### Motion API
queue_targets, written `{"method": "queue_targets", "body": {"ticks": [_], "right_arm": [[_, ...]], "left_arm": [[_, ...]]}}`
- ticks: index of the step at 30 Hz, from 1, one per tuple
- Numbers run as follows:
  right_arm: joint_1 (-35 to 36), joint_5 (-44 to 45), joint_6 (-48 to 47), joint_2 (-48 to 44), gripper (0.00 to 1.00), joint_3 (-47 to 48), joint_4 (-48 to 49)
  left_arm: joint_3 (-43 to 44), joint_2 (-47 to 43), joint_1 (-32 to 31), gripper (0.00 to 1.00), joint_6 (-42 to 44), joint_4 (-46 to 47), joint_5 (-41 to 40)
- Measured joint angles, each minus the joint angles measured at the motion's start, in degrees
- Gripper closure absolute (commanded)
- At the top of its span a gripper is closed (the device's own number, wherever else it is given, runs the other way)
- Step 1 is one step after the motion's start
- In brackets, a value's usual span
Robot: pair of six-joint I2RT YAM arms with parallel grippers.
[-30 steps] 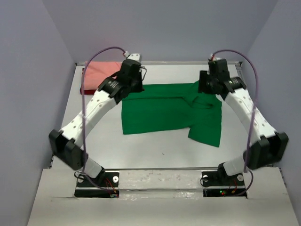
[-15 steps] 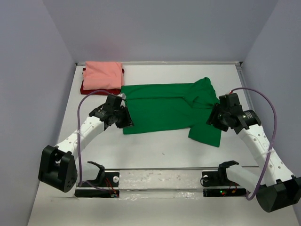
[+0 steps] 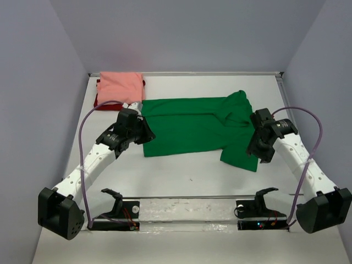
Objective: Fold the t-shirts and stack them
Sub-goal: Grap the side of the flattened tshirt closest away from the robot with both arms
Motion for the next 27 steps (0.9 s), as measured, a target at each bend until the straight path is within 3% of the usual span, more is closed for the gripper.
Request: {"method": "queue_targets", "body": {"ticks": [13,27], "right_arm": [[-1.1,-6.0,2.9,14.0,0.45,-6.1,5.3],[-19.6,-5.9,4.5,6.8,0.53,-12.9,13.3]], "left_arm": [[-0.7,-0.7,0.0,0.81,1.9,3.0,3.9],[-0.7,-0.8,-0.3,0.8,2.0,3.9,5.6]]}}
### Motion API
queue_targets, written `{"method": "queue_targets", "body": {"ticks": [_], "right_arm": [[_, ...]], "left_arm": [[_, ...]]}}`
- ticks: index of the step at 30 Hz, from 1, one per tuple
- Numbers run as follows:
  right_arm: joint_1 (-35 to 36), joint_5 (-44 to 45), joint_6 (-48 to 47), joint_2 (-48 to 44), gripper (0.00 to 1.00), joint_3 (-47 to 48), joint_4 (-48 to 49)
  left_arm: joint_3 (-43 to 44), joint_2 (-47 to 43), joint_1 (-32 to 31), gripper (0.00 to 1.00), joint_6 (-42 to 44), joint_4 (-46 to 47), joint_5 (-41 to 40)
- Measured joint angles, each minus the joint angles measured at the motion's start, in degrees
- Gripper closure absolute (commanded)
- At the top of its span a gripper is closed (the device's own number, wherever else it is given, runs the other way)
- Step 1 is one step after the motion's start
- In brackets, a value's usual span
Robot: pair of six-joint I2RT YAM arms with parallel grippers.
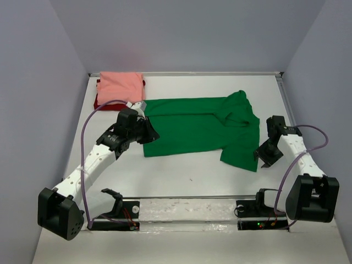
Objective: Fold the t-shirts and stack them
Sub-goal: Grap the side of the flattened tshirt closest away from the robot with both arms
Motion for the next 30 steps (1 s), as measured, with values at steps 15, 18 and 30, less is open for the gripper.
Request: {"method": "queue_targets", "body": {"ticks": [15,18,30], "right_arm": [[-0.9,-7.7,8.5,-2.7,0.54,-11.3,8.7],[-1.1,-6.9,9.4,-4.1,0.54,-11.6,8.8],[-1.1,-1.4,8.3,4.9,0.53,-4.9,6.4]], "left_arm": [[0.0,0.0,0.0,0.8,0.0,0.8,1.3],[-0.1,0.0,0.0,0.8,0.0,1.0,1.7],[-1.0,0.0,0.0,0.8,0.0,1.4,2.9]]}}
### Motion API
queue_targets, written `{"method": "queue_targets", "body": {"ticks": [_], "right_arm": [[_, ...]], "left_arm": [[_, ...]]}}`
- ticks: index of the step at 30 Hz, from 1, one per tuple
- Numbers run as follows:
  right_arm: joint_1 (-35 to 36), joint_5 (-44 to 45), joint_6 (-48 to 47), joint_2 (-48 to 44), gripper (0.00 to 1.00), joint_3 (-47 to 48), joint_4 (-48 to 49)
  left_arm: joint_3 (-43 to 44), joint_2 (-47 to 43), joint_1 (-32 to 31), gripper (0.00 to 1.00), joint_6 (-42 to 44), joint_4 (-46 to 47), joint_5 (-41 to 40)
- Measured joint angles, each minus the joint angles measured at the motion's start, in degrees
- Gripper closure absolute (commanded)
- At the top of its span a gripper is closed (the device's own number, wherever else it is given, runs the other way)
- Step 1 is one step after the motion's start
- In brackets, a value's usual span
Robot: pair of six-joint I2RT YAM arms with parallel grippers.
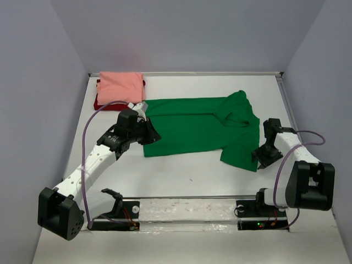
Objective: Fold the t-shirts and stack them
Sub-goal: Grap the side of the flattened tshirt closest away from the robot with both arms
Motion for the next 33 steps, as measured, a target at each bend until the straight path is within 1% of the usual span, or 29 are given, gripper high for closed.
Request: {"method": "queue_targets", "body": {"ticks": [4,12,20,22,25,27,33], "right_arm": [[0.0,1.6,-0.9,1.8,0.52,1.7,-0.5],[0.0,2.3,-1.3,4.9,0.53,1.7,-0.8],[0.0,2.3,-1.1,4.9,0.55,0.5,-1.1],[0.0,2.3,-1.1,4.9,0.57,0.3,-1.0],[0.0,2.3,-1.0,4.9,0.63,0.2,-1.0],[0.0,2.4,-0.9,4.7,0.65,0.2,-1.0],[0.0,2.8,-0.5,3.7,0.6,0.0,-0.7]], "left_arm": [[0.0,0.0,0.0,0.8,0.0,0.3,0.5],[0.0,0.0,0.0,0.8,0.0,0.3,0.9],[0.0,-0.4,0.0,0.8,0.0,0.2,1.3],[0.0,-0.8,0.0,0.8,0.1,0.2,1.4],[0.0,-1.0,0.0,0.8,0.2,0.2,1.5],[0.0,-1.0,0.0,0.8,0.3,0.2,1.5],[0.0,-1.0,0.0,0.8,0.5,-0.1,1.8]]}}
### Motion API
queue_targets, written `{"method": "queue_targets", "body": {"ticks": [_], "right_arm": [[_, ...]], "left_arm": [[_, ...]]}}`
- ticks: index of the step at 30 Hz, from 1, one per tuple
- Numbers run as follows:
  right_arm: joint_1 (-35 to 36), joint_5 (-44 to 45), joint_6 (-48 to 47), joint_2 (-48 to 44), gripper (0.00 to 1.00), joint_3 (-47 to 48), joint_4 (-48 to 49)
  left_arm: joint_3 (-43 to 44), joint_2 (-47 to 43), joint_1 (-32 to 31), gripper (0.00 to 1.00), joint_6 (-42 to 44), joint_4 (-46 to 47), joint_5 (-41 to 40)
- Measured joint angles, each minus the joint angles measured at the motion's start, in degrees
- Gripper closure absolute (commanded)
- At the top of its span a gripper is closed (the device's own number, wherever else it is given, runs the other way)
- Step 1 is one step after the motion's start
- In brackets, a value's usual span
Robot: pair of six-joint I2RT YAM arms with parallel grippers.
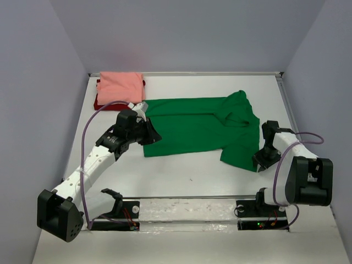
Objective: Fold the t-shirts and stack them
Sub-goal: Grap the side of the flattened tshirt closest away from the robot with both arms
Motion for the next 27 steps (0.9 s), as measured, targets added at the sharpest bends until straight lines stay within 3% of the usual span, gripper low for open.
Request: {"method": "queue_targets", "body": {"ticks": [8,16,20,27], "right_arm": [[0.0,0.4,0.2,0.1,0.57,-1.0,1.0],[0.0,-0.2,-0.3,4.9,0.66,0.5,2.0],[0.0,-0.6,-0.3,4.9,0.86,0.4,2.4],[0.0,-1.2,-0.1,4.9,1.0,0.3,3.5]], "left_arm": [[0.0,0.0,0.0,0.8,0.2,-0.3,0.2],[0.0,0.0,0.0,0.8,0.2,-0.3,0.6],[0.0,0.0,0.0,0.8,0.3,-0.3,0.6],[0.0,0.0,0.0,0.8,0.3,-0.3,0.6]]}}
